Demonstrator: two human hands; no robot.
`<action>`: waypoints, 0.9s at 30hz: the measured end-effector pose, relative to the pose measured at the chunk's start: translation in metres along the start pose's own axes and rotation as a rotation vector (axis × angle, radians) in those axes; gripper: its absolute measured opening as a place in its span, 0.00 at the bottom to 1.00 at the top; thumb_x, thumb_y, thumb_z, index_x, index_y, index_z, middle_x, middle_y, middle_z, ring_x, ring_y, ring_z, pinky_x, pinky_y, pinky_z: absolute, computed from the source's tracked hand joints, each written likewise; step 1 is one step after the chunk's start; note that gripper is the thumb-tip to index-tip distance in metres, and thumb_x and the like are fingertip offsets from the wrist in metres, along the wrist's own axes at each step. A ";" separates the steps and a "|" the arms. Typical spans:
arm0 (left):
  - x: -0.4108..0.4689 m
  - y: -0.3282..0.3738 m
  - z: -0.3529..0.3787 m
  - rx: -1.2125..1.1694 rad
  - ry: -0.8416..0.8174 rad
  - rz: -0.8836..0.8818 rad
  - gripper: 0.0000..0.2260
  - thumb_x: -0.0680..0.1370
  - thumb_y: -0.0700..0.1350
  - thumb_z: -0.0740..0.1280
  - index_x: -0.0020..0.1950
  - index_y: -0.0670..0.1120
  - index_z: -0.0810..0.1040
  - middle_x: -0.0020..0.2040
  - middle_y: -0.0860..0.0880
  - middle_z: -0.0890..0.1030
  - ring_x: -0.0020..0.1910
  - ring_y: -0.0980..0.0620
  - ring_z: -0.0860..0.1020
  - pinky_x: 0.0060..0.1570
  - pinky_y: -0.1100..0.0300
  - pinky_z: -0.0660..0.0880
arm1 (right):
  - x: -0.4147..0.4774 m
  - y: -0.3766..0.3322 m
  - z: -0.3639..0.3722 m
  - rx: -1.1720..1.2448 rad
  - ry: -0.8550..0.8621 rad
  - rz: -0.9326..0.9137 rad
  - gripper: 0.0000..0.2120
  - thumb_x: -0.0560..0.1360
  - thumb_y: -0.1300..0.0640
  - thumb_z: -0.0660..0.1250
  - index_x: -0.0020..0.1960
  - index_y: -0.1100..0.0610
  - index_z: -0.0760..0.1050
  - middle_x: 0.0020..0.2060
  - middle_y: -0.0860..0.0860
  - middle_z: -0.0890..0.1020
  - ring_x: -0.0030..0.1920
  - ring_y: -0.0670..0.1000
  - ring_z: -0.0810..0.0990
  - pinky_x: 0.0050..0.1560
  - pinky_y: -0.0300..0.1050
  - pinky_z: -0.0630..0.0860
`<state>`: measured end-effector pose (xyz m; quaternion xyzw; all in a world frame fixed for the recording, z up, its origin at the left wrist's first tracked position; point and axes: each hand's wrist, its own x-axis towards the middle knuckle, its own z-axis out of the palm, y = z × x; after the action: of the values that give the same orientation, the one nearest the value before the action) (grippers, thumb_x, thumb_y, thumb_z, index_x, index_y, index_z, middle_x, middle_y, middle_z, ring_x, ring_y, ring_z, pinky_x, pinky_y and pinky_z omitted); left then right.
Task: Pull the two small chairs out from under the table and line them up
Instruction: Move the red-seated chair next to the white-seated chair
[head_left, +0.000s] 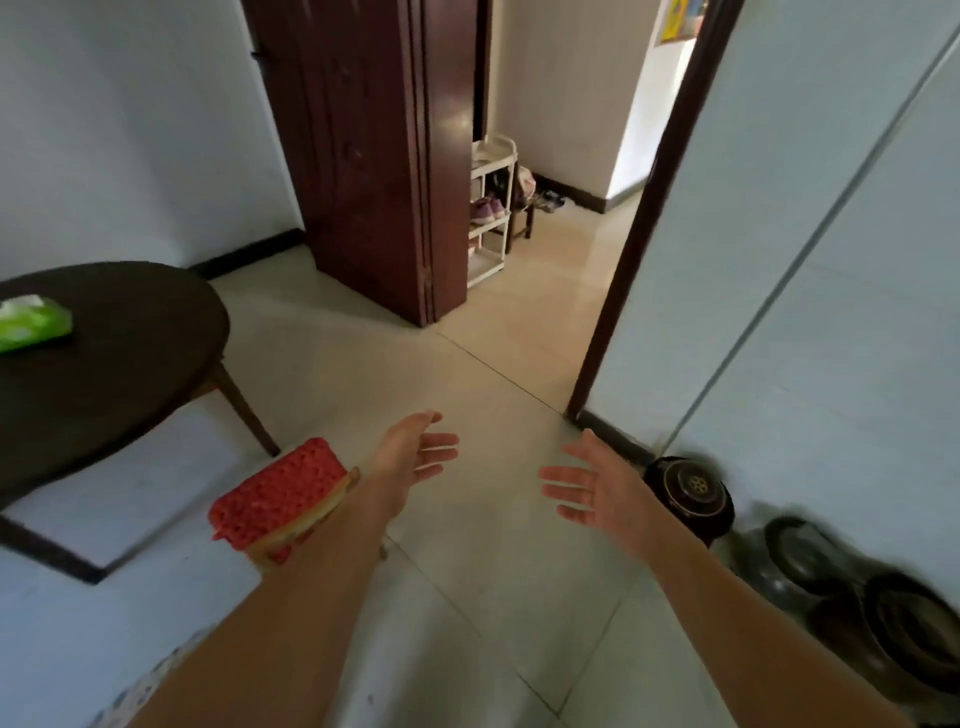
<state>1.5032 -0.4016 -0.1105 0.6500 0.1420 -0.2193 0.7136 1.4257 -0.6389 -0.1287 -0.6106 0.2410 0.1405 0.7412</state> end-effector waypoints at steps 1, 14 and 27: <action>0.001 0.002 0.000 -0.038 0.039 -0.008 0.11 0.80 0.47 0.56 0.58 0.45 0.73 0.44 0.45 0.81 0.42 0.48 0.80 0.46 0.57 0.73 | 0.011 -0.007 0.000 -0.024 -0.030 0.011 0.20 0.76 0.38 0.58 0.58 0.50 0.75 0.46 0.52 0.87 0.47 0.53 0.85 0.44 0.48 0.78; 0.015 0.011 -0.043 -0.331 0.420 -0.058 0.13 0.79 0.48 0.62 0.59 0.42 0.76 0.47 0.44 0.83 0.50 0.44 0.81 0.58 0.48 0.75 | 0.135 -0.079 0.068 -0.218 -0.313 0.059 0.17 0.76 0.38 0.55 0.54 0.46 0.76 0.42 0.51 0.87 0.48 0.54 0.84 0.41 0.47 0.76; 0.093 0.060 -0.109 -0.436 0.681 -0.051 0.14 0.76 0.51 0.64 0.60 0.47 0.77 0.56 0.41 0.81 0.57 0.41 0.78 0.64 0.43 0.70 | 0.264 -0.130 0.177 -0.420 -0.547 0.109 0.17 0.77 0.39 0.54 0.54 0.48 0.75 0.45 0.53 0.85 0.45 0.54 0.83 0.42 0.47 0.74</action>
<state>1.6222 -0.3025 -0.1161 0.5152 0.4294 0.0263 0.7413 1.7466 -0.5178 -0.1344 -0.6758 0.0314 0.3850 0.6278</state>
